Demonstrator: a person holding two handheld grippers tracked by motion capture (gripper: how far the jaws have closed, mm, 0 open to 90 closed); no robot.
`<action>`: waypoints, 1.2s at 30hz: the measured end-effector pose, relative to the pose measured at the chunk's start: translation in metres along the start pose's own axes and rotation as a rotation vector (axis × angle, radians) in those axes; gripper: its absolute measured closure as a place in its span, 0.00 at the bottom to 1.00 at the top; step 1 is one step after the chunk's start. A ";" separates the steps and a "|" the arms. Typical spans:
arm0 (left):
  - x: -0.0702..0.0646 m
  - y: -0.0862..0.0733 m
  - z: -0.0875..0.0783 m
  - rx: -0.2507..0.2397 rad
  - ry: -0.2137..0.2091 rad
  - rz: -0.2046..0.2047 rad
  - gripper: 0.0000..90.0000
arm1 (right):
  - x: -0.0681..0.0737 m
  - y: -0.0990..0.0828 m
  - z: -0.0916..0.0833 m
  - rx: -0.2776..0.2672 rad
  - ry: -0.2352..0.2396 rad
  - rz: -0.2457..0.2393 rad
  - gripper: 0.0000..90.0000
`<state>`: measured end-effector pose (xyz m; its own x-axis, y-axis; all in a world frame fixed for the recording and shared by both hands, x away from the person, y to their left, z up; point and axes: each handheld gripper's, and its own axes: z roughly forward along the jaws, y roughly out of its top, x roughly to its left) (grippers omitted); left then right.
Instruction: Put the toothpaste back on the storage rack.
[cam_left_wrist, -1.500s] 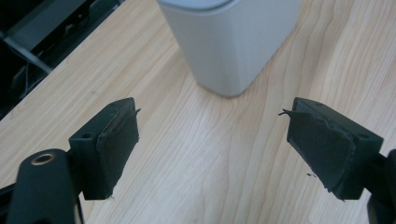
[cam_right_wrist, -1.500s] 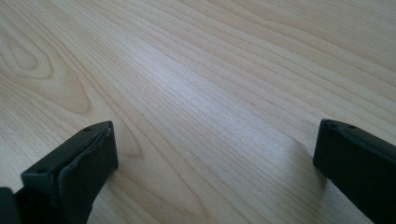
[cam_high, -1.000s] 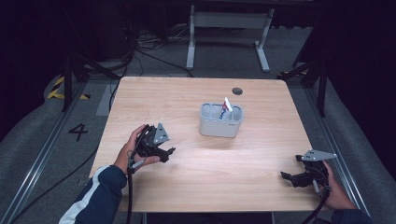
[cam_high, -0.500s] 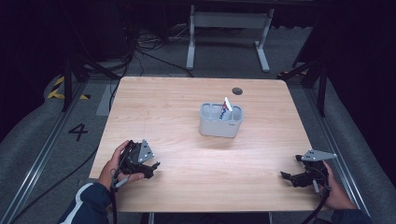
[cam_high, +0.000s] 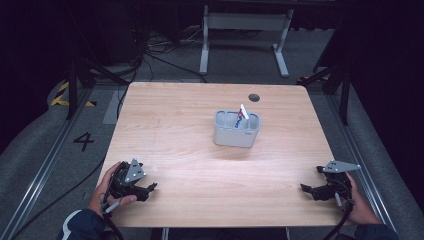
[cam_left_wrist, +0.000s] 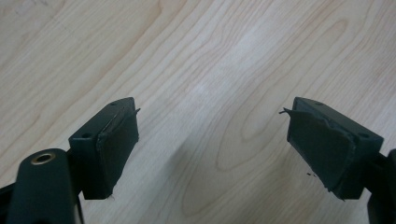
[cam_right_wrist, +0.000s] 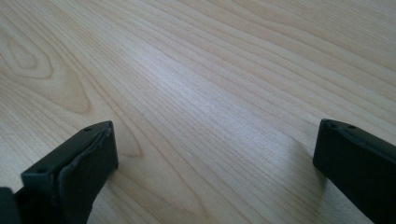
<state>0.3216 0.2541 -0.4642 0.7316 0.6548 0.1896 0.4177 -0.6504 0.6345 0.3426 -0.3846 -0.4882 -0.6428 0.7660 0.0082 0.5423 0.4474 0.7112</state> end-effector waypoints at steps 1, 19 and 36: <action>0.001 -0.002 -0.001 0.001 0.003 -0.008 0.19 | 0.000 0.000 0.000 0.000 0.000 -0.001 0.00; 0.030 -0.049 -0.011 -0.037 0.002 -0.287 0.18 | 0.000 0.000 0.000 -0.001 0.001 0.002 0.00; 0.027 -0.049 -0.010 -0.040 0.033 -0.322 0.16 | 0.000 0.000 0.000 -0.001 0.001 0.002 0.00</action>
<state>0.3150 0.3071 -0.4823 0.5469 0.8372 -0.0019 0.6031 -0.3924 0.6945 0.3423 -0.3848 -0.4883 -0.6423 0.7664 0.0098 0.5428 0.4459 0.7118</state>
